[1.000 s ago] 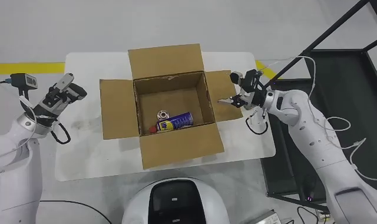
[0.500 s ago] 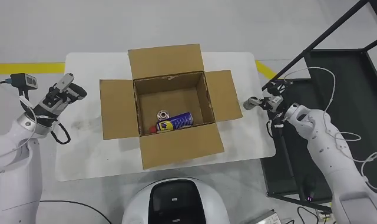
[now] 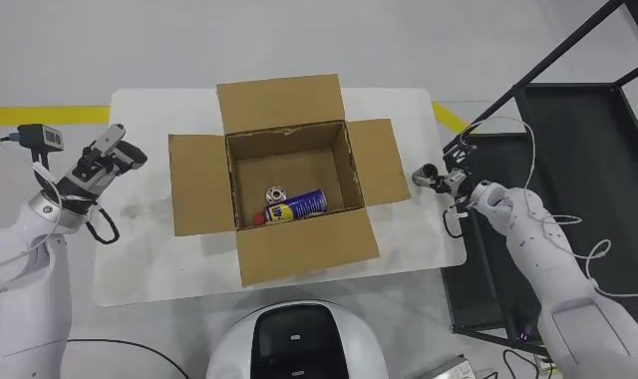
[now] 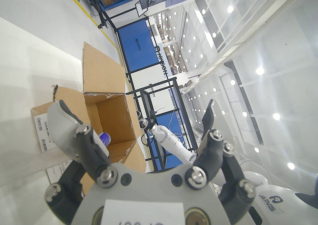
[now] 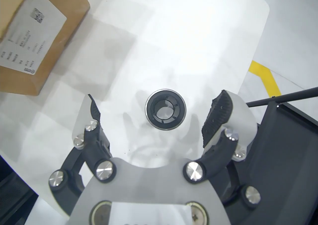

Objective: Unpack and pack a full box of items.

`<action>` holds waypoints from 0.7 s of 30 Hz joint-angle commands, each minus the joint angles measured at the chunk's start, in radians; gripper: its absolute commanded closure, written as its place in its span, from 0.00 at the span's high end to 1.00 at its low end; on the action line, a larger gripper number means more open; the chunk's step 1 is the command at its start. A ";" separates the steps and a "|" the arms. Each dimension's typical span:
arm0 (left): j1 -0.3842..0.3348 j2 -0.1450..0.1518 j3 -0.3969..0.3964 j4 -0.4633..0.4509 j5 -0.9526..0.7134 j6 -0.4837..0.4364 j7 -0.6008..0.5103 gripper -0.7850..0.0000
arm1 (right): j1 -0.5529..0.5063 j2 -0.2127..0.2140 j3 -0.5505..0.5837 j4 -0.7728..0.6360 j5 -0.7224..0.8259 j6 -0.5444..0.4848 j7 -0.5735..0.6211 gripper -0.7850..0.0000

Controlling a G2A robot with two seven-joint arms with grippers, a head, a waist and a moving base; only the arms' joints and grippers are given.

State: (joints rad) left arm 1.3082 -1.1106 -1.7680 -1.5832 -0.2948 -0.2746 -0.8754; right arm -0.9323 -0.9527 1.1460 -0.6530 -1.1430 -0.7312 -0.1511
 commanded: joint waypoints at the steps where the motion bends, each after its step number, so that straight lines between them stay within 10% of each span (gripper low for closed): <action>1: 0.000 0.000 0.000 0.000 0.000 0.000 0.000 1.00 | 0.017 -0.009 -0.018 0.034 -0.013 0.007 0.012 1.00; 9: 0.000 0.000 0.000 0.000 0.000 0.000 0.000 1.00 | 0.081 -0.057 -0.080 0.142 0.008 0.011 0.045 1.00; 11: 0.000 0.000 0.000 0.000 0.000 0.000 0.000 1.00 | 0.092 -0.066 -0.091 0.165 0.008 0.010 0.042 0.75; 14: 0.000 0.000 0.000 0.000 0.000 0.000 0.000 1.00 | 0.115 -0.079 -0.102 0.202 0.012 0.034 0.059 0.03; 21: 0.000 0.000 0.000 0.000 0.000 0.000 0.000 1.00 | 0.148 -0.101 -0.115 0.245 0.033 0.040 0.068 0.00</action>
State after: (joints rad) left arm 1.3082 -1.1106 -1.7680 -1.5832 -0.2948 -0.2746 -0.8754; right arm -0.7864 -1.0521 1.0322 -0.4109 -1.1117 -0.6920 -0.0818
